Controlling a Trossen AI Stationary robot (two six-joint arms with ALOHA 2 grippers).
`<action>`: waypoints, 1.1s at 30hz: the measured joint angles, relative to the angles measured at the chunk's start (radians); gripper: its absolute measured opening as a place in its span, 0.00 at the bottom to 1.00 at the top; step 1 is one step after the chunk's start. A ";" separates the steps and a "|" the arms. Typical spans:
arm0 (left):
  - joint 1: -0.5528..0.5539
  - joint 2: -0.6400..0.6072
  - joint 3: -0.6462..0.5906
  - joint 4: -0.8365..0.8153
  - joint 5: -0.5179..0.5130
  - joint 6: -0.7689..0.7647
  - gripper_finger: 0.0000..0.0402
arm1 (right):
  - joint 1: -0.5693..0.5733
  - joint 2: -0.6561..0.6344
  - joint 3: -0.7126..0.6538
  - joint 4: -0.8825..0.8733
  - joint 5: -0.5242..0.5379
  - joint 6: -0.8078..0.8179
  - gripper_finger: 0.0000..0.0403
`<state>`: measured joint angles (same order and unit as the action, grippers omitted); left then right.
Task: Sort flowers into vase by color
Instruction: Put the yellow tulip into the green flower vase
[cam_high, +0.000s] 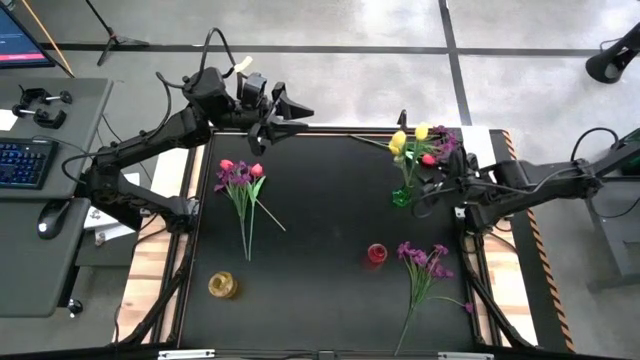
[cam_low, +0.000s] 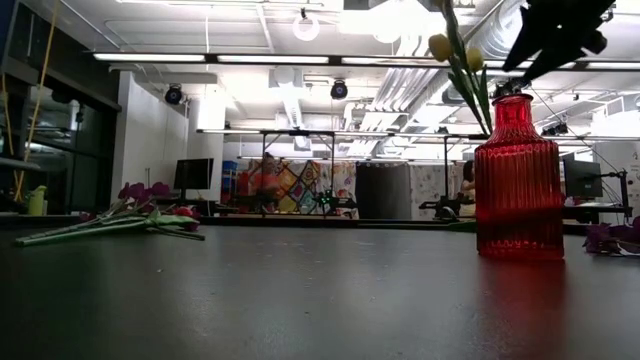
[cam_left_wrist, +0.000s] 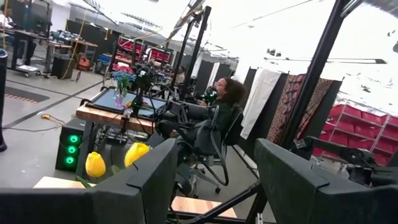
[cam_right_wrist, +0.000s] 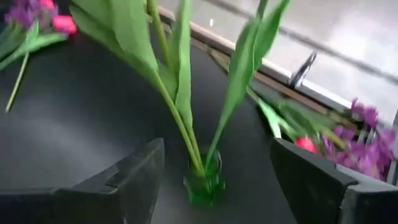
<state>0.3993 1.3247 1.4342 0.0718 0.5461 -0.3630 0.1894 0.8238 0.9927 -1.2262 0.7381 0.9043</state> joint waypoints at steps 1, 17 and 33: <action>0.002 0.000 0.000 0.000 0.000 0.000 0.51 | 0.000 0.000 0.002 -0.014 -0.019 0.013 0.70; 0.012 0.001 0.000 0.000 -0.025 0.000 0.51 | 0.001 0.004 -0.008 0.018 -0.222 0.038 0.66; -0.143 0.255 0.002 0.056 -0.289 0.129 0.02 | 0.001 0.007 0.317 -0.002 0.008 -0.100 0.04</action>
<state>0.2564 1.5800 1.4357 0.1281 0.2573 -0.2338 0.1905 0.8312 1.3098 -1.2281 0.7456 0.8046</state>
